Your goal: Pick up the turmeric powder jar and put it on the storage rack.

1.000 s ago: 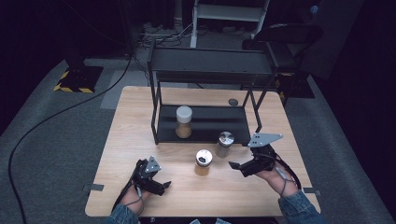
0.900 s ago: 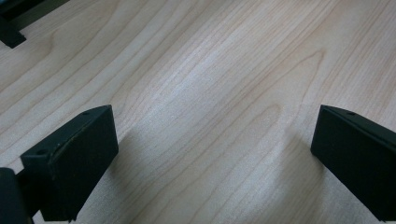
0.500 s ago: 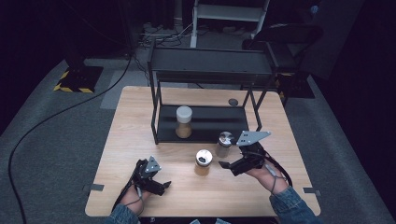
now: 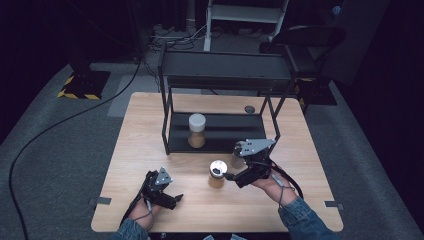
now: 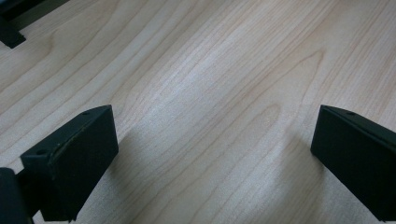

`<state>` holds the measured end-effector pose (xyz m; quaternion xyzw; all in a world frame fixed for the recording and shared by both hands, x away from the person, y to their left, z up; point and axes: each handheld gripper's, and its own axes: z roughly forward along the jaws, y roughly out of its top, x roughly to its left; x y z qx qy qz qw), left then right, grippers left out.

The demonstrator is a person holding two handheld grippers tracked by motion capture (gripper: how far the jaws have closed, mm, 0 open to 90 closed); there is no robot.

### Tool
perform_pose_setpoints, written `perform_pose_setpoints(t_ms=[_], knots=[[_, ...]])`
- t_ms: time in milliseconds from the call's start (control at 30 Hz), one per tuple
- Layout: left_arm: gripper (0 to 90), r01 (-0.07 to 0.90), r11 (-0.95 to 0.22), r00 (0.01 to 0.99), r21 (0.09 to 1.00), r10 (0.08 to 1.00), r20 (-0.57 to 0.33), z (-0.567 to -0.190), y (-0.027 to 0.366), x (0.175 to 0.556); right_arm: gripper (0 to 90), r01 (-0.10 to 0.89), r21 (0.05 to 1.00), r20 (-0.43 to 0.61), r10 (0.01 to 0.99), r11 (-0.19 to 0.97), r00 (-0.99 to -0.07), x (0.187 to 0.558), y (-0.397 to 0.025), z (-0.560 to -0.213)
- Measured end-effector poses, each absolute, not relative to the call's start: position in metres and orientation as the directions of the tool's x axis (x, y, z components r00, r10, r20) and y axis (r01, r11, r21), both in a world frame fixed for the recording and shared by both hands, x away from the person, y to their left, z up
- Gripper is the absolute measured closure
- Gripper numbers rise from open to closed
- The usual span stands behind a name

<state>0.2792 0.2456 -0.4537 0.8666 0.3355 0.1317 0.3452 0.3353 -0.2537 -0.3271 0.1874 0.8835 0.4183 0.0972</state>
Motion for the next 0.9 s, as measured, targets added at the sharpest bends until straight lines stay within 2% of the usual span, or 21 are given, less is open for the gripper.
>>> perform_pose_setpoints(t_ms=[900], knots=[[0.6, 0.49, -0.537, 0.741, 0.687, 0.671, -0.004, -0.454, 0.246, 0.279, 9.1, 0.279, 0.708, 0.009, 0.386, 0.649, -0.922, 0.362, -0.212, -0.368]])
